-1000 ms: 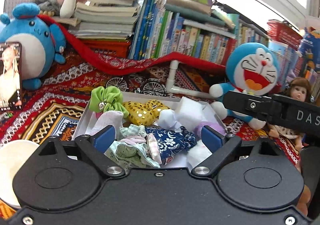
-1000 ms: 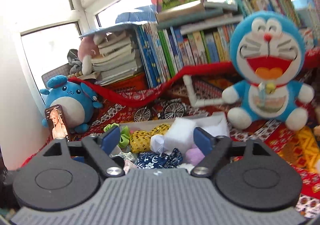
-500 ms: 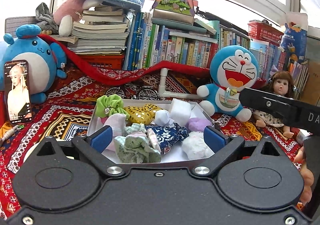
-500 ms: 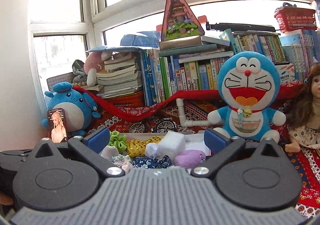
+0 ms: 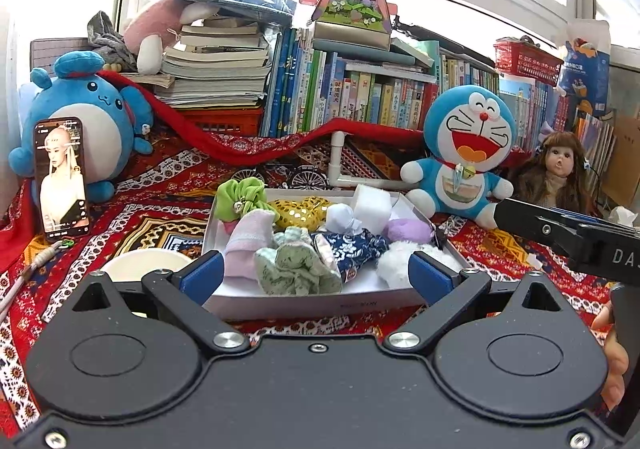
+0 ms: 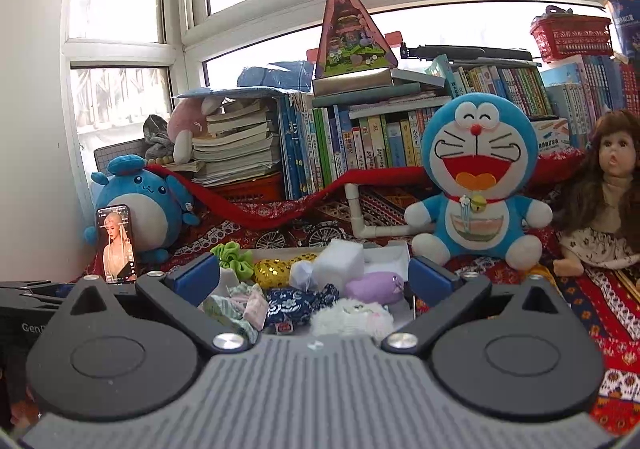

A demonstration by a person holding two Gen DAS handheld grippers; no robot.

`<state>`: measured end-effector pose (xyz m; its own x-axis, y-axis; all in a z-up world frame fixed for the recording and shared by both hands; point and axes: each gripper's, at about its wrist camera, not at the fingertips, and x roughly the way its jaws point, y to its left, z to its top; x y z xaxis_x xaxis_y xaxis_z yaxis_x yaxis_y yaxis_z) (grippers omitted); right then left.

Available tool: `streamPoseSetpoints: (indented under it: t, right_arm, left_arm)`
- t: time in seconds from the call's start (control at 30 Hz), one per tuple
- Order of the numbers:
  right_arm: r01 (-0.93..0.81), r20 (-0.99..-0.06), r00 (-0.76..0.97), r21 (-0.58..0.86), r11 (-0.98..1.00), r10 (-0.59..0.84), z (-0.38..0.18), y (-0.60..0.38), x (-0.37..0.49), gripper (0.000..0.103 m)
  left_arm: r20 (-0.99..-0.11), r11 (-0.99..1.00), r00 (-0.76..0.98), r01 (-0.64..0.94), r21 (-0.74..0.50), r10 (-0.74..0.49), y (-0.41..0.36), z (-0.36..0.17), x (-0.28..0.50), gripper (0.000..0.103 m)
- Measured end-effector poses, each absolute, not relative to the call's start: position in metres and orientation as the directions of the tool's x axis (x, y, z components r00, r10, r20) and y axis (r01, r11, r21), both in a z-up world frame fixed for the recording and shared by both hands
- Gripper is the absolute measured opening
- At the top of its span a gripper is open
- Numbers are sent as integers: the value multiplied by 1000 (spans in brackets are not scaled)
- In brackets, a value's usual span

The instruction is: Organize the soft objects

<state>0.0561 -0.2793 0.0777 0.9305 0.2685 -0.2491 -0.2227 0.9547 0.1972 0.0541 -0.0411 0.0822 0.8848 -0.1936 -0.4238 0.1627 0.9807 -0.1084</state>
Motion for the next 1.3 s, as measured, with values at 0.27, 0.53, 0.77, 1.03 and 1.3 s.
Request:
streamPoseSetpoints:
  t: [0.27, 0.53, 0.77, 1.03, 1.3]
  right_arm:
    - [-213, -250, 936, 157, 964, 247, 67, -271, 36, 103]
    - [-190, -244, 946, 118, 975, 214, 57, -261, 20, 103]
    - [-167, -260, 948, 90, 982, 185, 42, -252, 9, 103]
    - [-145, -329, 931, 68, 987, 159, 11, -241, -4, 103]
    - [-135, -389, 911, 26, 990, 135, -10, -230, -7, 103]
  left_arm:
    - [-430, 981, 881, 170, -99, -196, -36, 74, 38, 99]
    - [-450, 985, 877, 144, -93, -171, -29, 60, 26, 99]
    - [-482, 988, 863, 123, -88, -151, -19, 43, 16, 99]
    - [-533, 993, 838, 94, -67, -115, -16, 16, 6, 99]
    - [-572, 997, 817, 55, -48, -73, -16, -4, 9, 99]
